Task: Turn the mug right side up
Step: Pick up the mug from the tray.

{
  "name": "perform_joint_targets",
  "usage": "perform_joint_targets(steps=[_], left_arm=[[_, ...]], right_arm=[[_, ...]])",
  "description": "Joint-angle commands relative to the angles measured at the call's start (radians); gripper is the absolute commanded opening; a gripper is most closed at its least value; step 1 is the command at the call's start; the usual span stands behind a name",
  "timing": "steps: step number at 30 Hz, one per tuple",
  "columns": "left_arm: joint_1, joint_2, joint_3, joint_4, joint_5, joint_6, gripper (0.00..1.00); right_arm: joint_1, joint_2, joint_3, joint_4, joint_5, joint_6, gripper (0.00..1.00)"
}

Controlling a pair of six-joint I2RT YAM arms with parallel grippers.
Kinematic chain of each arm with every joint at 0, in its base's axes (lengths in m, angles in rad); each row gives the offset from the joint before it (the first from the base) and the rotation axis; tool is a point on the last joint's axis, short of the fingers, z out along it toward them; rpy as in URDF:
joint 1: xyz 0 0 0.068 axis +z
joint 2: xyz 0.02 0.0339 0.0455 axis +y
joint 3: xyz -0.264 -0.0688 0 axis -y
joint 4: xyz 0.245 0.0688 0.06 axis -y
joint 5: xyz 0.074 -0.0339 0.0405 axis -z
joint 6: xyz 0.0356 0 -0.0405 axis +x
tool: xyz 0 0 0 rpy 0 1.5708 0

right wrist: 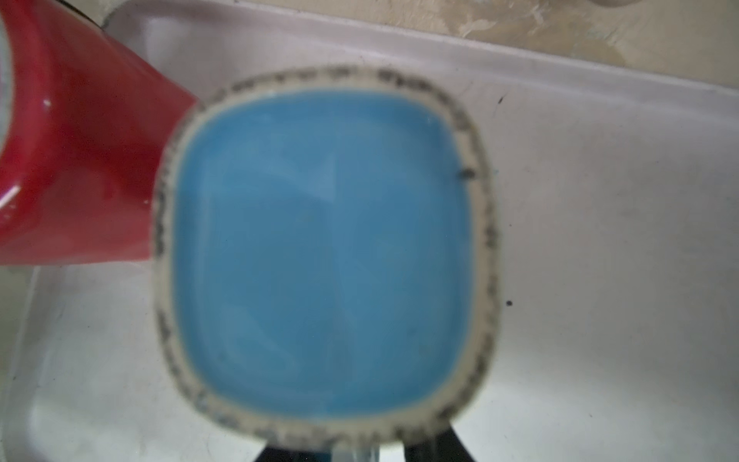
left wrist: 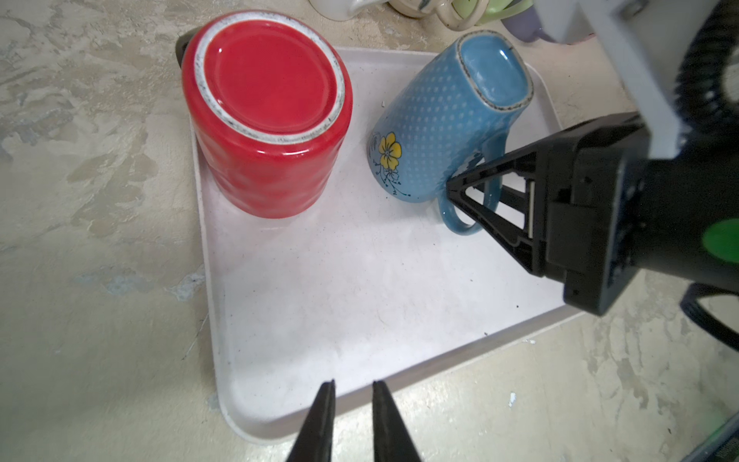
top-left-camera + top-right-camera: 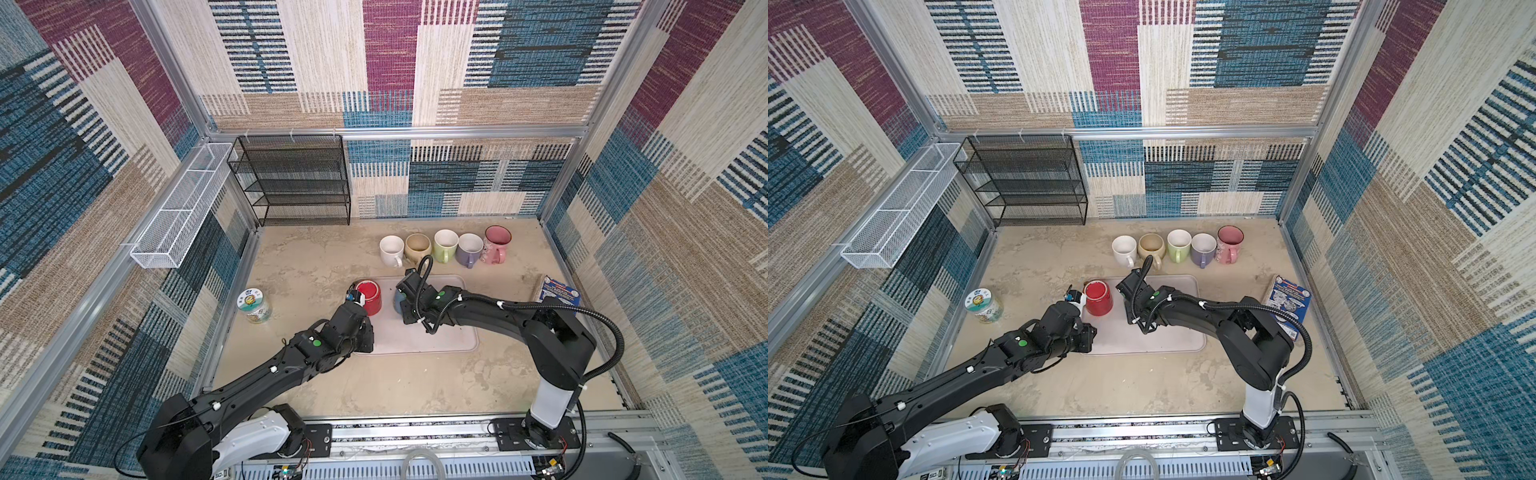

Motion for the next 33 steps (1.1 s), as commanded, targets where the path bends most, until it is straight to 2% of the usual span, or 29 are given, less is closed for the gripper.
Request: perform_joint_targets(steps=[1, 5, 9, 23, 33], left_arm=[[0.002, -0.002, -0.003, 0.021, -0.002, -0.008, 0.22], [0.004, 0.001, -0.003, 0.024, 0.0, -0.008, 0.22], [0.003, 0.008, -0.001, 0.025, 0.002, -0.008, 0.22], [0.005, -0.002, 0.003, 0.01, -0.002, -0.005, 0.23], [0.006, 0.004, 0.008, 0.011, 0.002, -0.005, 0.23]], right_arm=[[-0.002, 0.001, 0.011, 0.0, 0.019, -0.01, 0.25], [-0.001, -0.006, 0.024, 0.0, 0.024, -0.017, 0.23], [-0.001, -0.006, 0.047, -0.01, 0.028, -0.027, 0.29], [-0.014, 0.036, 0.064, -0.022, 0.046, -0.042, 0.24], [-0.017, 0.018, 0.077, -0.02, 0.056, -0.056, 0.0]])
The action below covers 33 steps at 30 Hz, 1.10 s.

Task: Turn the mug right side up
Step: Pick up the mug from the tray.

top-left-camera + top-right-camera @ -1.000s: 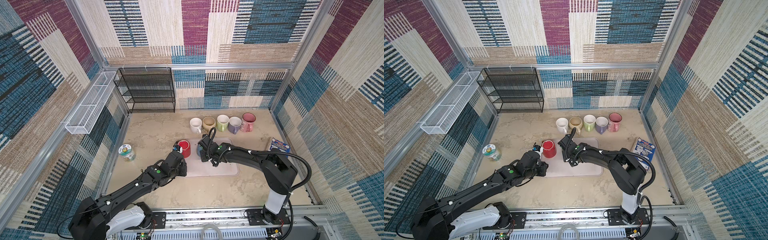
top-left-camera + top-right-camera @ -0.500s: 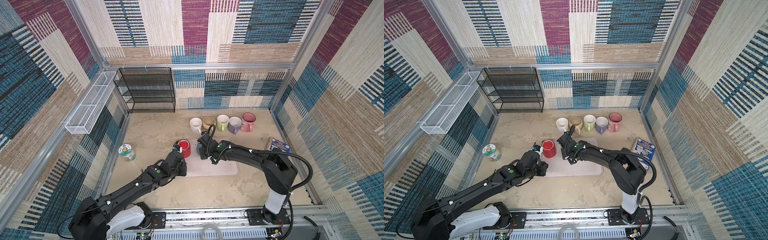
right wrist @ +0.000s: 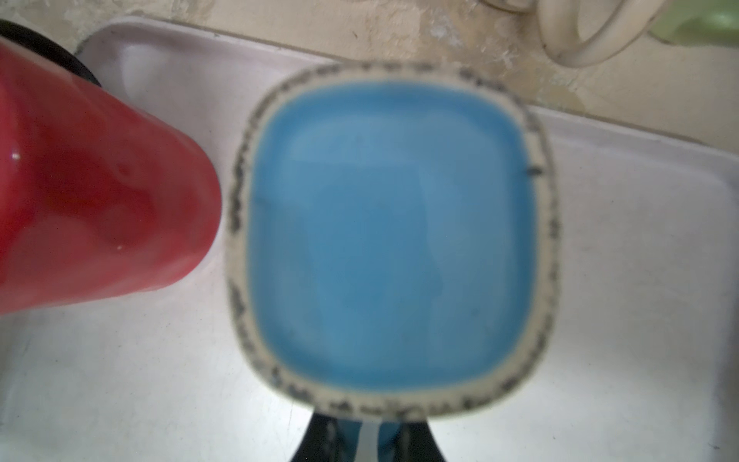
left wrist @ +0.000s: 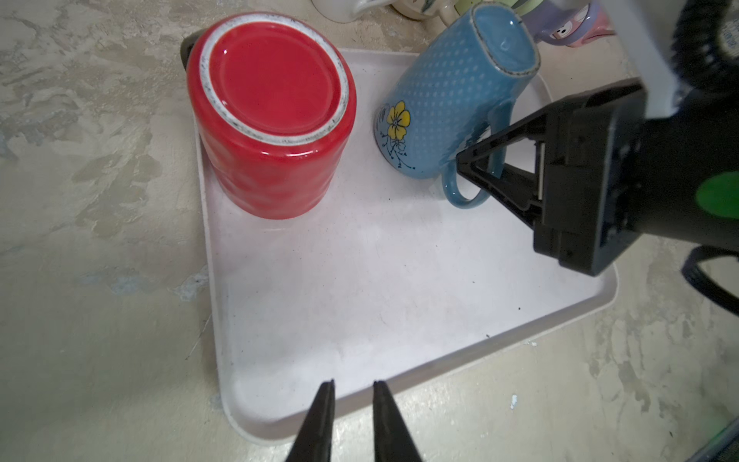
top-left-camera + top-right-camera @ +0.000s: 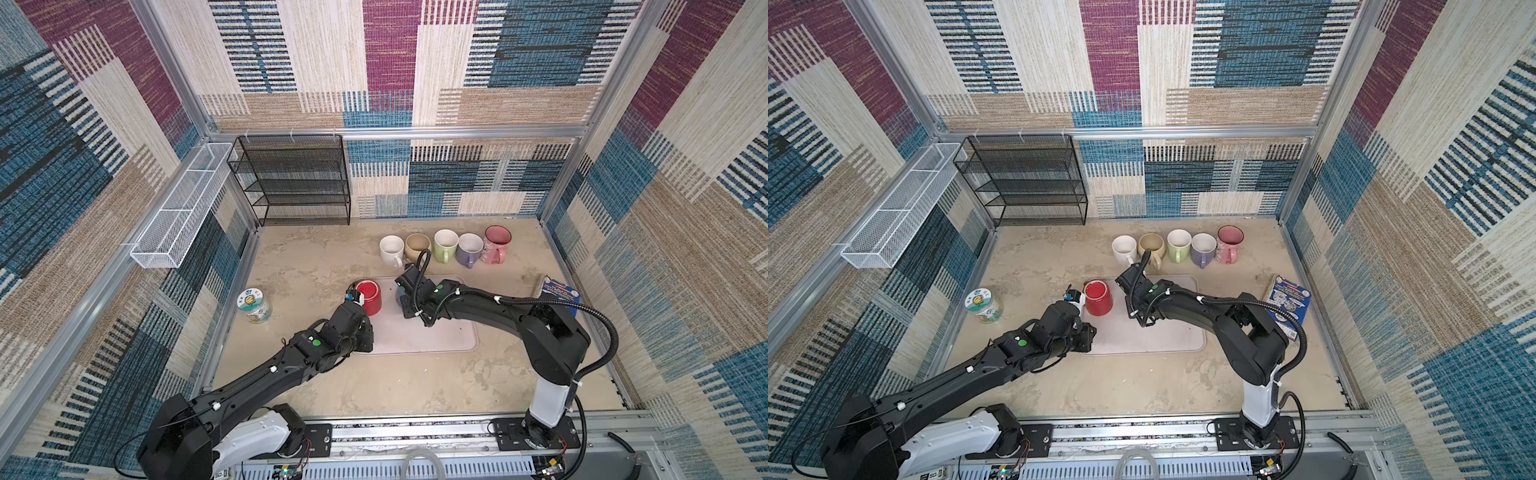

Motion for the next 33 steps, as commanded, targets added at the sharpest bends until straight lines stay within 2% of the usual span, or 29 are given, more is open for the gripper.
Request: perform_joint_targets(steps=[1, 2, 5, 11, 16, 23, 33], left_arm=[[0.001, 0.008, 0.006, 0.014, 0.005, -0.007, 0.23], [0.002, 0.011, 0.004, 0.018, 0.01, -0.01, 0.25], [0.002, 0.006, -0.011, 0.046, 0.03, -0.014, 0.44], [0.005, -0.067, -0.065, 0.15, 0.083, -0.03, 0.64], [0.01, -0.125, -0.101, 0.214, 0.131, -0.035, 0.79], [0.016, -0.207, -0.187, 0.346, 0.196, -0.073, 0.83], [0.016, -0.218, -0.182, 0.43, 0.246, -0.095, 0.81]], right_arm=[[0.002, -0.022, 0.007, 0.027, 0.021, -0.003, 0.0], [0.002, -0.032, 0.0, 0.034, 0.019, -0.003, 0.0], [0.002, -0.07, -0.022, 0.067, 0.008, -0.014, 0.0], [-0.008, -0.187, -0.109, 0.188, -0.075, -0.038, 0.0], [-0.031, -0.305, -0.215, 0.328, -0.202, -0.044, 0.0], [-0.08, -0.476, -0.389, 0.549, -0.396, -0.028, 0.0], [-0.112, -0.665, -0.603, 0.901, -0.596, 0.082, 0.0]])
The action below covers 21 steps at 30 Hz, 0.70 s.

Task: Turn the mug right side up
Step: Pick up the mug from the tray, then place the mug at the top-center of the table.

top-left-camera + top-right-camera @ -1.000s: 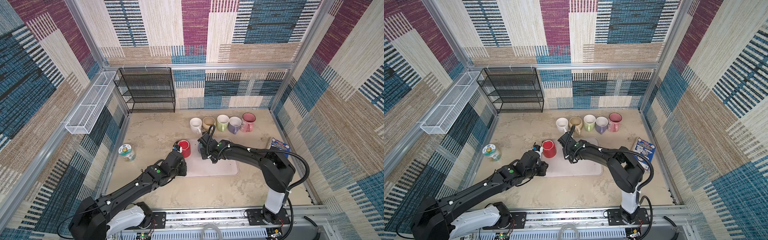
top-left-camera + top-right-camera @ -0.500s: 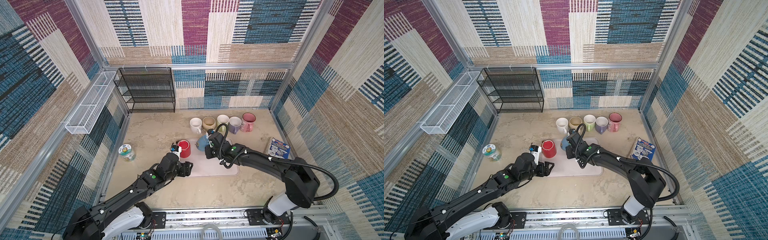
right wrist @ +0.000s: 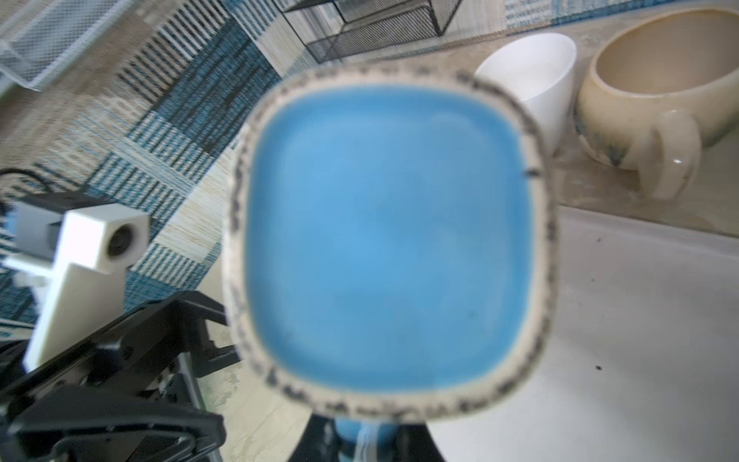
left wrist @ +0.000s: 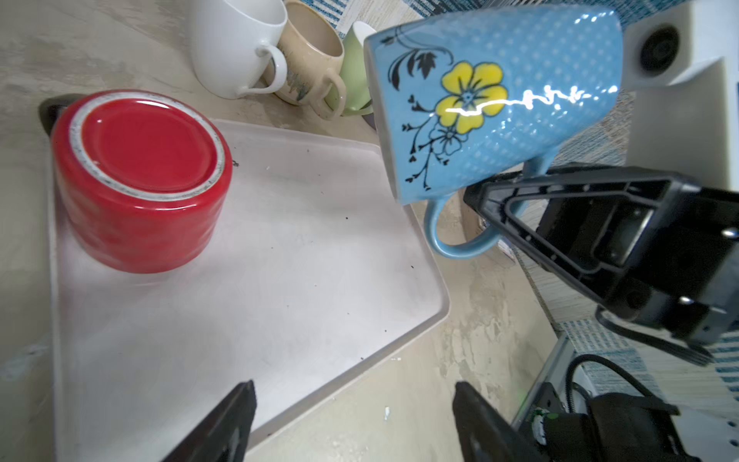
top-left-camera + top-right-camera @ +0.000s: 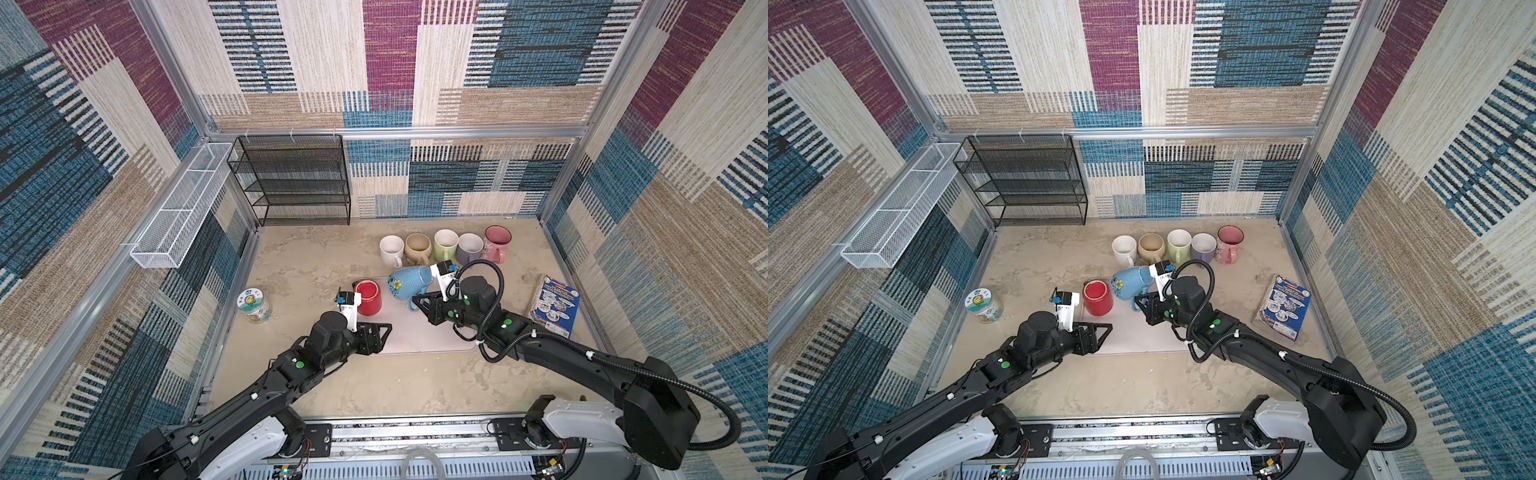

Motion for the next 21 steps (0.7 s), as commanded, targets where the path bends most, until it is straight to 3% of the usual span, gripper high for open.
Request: perform_joint_targets(steps=[1, 9, 21], left_arm=[[0.001, -0.009, -0.004, 0.084, 0.042, -0.02, 0.8], [0.005, -0.008, -0.069, 0.363, 0.162, -0.086, 0.73], [0.033, 0.166, -0.081, 0.759, 0.256, -0.218, 0.62]], right_arm=[[-0.006, -0.045, -0.046, 0.275, -0.103, 0.064, 0.0], [-0.016, -0.127, -0.166, 0.506, -0.151, 0.151, 0.0], [-0.053, -0.157, -0.241, 0.716, -0.204, 0.26, 0.0]])
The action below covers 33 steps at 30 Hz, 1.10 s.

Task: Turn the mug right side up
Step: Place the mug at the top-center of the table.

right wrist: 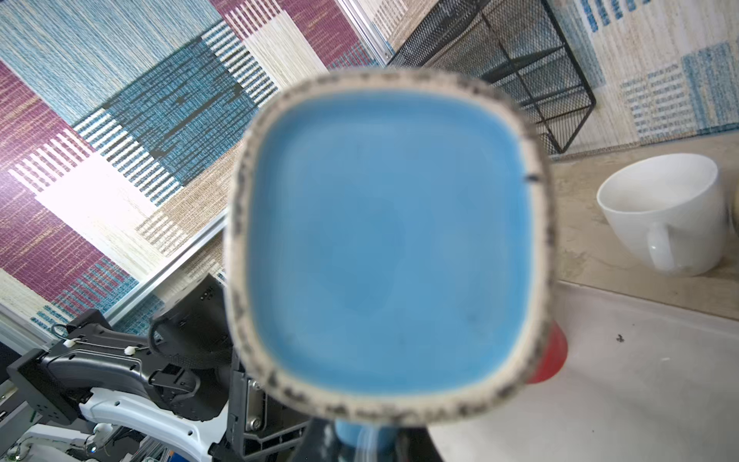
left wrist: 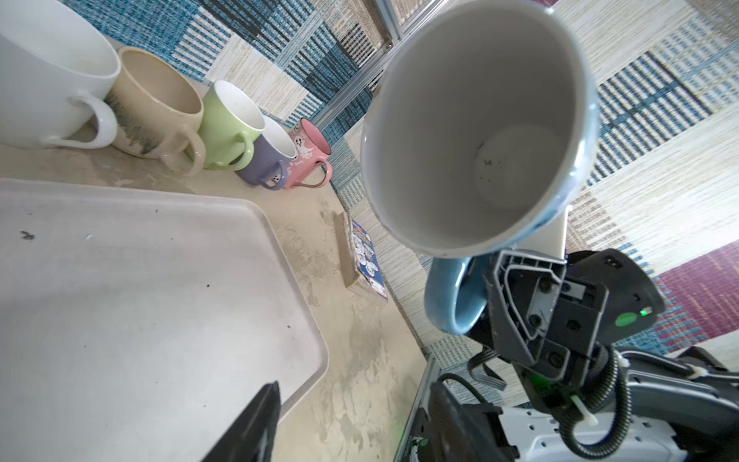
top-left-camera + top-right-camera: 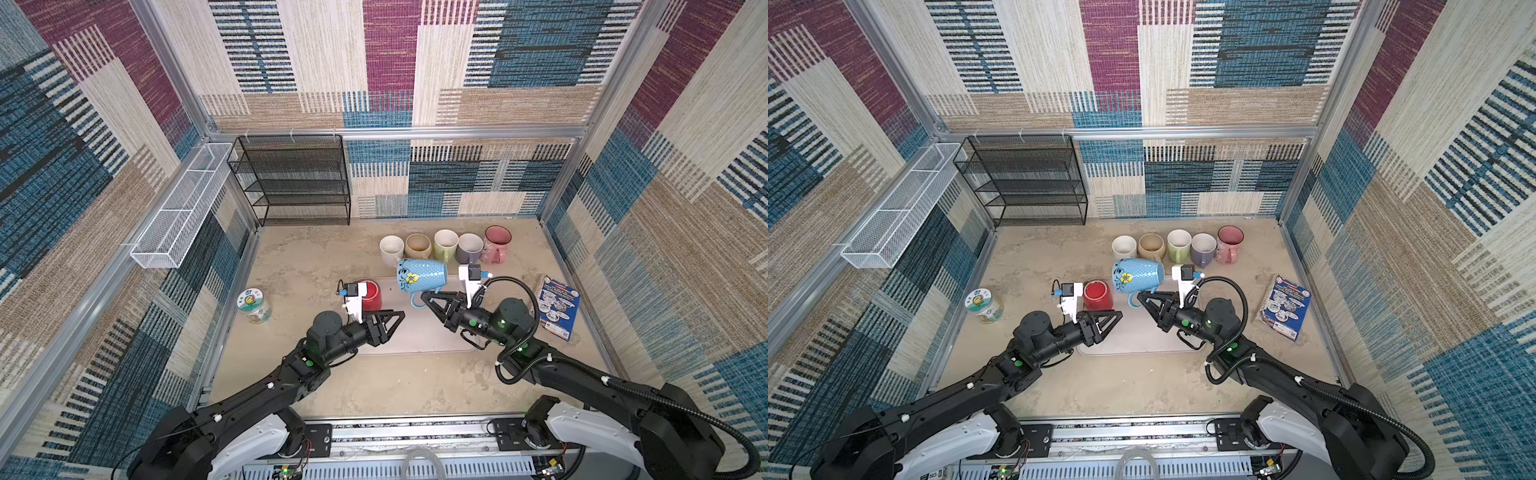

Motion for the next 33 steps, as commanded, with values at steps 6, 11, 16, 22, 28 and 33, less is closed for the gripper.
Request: perform_joint_targets(steps=[6, 11, 16, 22, 28, 33], left_arm=[[0.027, 0.09, 0.007, 0.291, 0.08, -0.076, 0.59], [0.034, 0.172, 0.016, 0.438, 0.131, -0.11, 0.58], [0.037, 0.232, 0.04, 0.532, 0.176, -0.131, 0.58], [0.037, 0.239, 0.066, 0.53, 0.176, -0.11, 0.56], [0.037, 0.253, 0.093, 0.526, 0.192, -0.106, 0.43], [0.038, 0.26, 0.1, 0.539, 0.199, -0.113, 0.29]], right_arm=[[-0.037, 0.009, -0.003, 0.195, -0.074, 0.063, 0.0], [-0.044, 0.045, 0.023, 0.205, -0.116, 0.074, 0.0], [-0.045, 0.074, 0.054, 0.199, -0.15, 0.08, 0.0], [-0.047, 0.109, 0.079, 0.199, -0.2, 0.094, 0.0], [-0.047, 0.128, 0.088, 0.214, -0.223, 0.103, 0.0], [-0.046, 0.143, 0.088, 0.228, -0.232, 0.117, 0.0]])
